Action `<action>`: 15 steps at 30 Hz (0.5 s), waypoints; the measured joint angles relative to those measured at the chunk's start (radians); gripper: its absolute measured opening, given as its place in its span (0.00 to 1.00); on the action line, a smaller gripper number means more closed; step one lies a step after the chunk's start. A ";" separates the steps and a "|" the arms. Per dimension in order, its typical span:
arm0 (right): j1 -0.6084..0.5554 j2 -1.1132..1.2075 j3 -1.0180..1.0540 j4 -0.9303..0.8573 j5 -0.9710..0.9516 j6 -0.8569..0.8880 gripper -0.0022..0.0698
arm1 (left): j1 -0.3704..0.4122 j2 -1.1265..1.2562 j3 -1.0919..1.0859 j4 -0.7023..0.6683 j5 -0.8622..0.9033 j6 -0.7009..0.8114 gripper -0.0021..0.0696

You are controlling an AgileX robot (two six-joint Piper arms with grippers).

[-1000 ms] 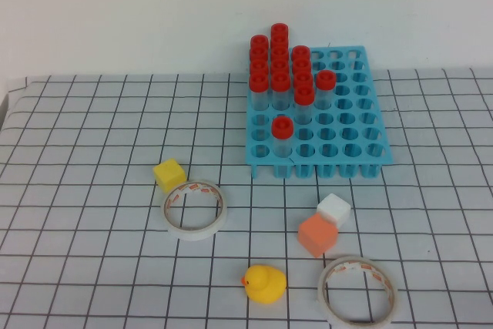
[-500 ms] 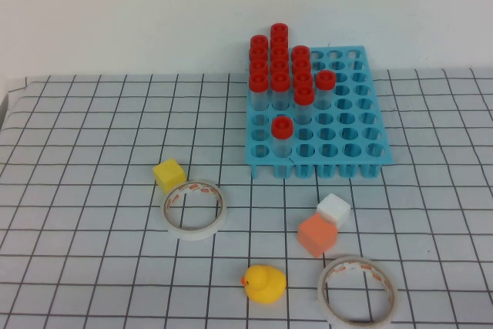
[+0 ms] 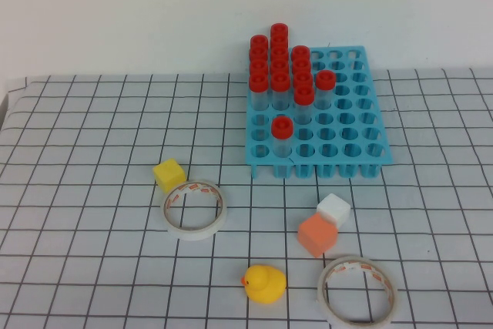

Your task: Place the test tubes

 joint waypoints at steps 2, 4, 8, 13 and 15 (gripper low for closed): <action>0.000 0.000 -0.002 0.000 0.002 0.000 0.03 | 0.000 0.000 0.000 0.000 -0.002 0.000 0.03; 0.000 0.000 -0.002 0.000 0.002 0.000 0.03 | 0.000 0.000 0.000 0.000 0.005 0.000 0.03; 0.000 0.000 -0.002 0.000 0.004 0.000 0.03 | 0.000 -0.020 0.000 0.000 0.139 0.000 0.03; 0.000 0.000 -0.002 0.000 0.004 0.000 0.03 | 0.000 -0.047 0.000 -0.161 0.382 0.000 0.03; 0.000 0.000 -0.002 0.000 0.004 0.000 0.03 | 0.000 -0.061 0.000 -0.258 0.479 0.029 0.03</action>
